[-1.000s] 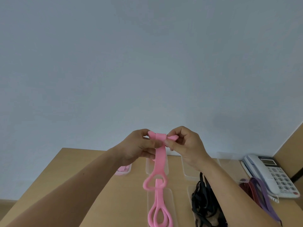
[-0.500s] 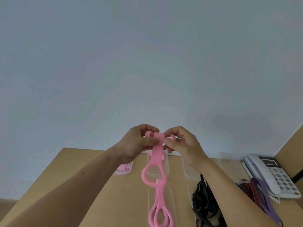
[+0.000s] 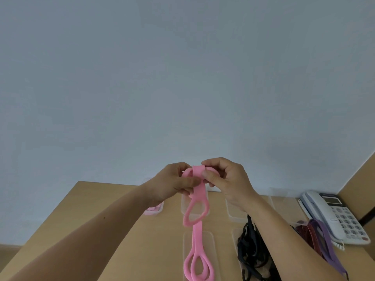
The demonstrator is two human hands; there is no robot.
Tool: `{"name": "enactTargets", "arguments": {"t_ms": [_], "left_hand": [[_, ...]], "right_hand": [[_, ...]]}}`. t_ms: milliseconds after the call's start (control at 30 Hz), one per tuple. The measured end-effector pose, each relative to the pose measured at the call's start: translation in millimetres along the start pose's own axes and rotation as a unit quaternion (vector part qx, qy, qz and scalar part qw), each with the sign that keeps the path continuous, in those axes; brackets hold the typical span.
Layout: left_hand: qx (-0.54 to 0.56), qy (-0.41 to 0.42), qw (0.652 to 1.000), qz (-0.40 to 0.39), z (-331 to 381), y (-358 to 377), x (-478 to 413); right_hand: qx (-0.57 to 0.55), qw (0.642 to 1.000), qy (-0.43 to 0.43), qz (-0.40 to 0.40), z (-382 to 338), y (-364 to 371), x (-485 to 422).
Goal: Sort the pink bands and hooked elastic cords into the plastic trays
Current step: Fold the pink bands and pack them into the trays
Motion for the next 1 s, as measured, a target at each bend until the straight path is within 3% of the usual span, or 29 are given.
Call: {"name": "enactTargets", "arguments": {"t_ms": [167, 333, 667, 833, 1000], "left_hand": [[0.051, -0.029, 0.998, -0.008, 6, 2, 1], [0.106, -0.041, 0.994, -0.001, 10, 7, 1], [0.100, 0.012, 0.995, 0.012, 11, 7, 4], [0.019, 0.051, 0.998, 0.025, 8, 9, 5], [-0.002, 0.037, 0.999, 0.028, 6, 8, 5]], "right_hand": [[0.062, 0.997, -0.053, -0.001, 2, 1, 5], [0.053, 0.998, -0.037, -0.013, 4, -1, 7], [-0.021, 0.999, 0.029, -0.028, 8, -3, 8], [-0.062, 0.993, 0.085, -0.052, 9, -3, 7], [-0.019, 0.998, 0.048, -0.033, 7, -6, 6]]}}
Point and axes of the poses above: each hand's wrist, its own x-axis away from the middle knuckle, its own y-axis out of the palm, z = x × y, the point moved 2 cm from there along -x, towards the middle knuckle, and after that the axes turned 4 degrees about x, right-handed, at the moved point
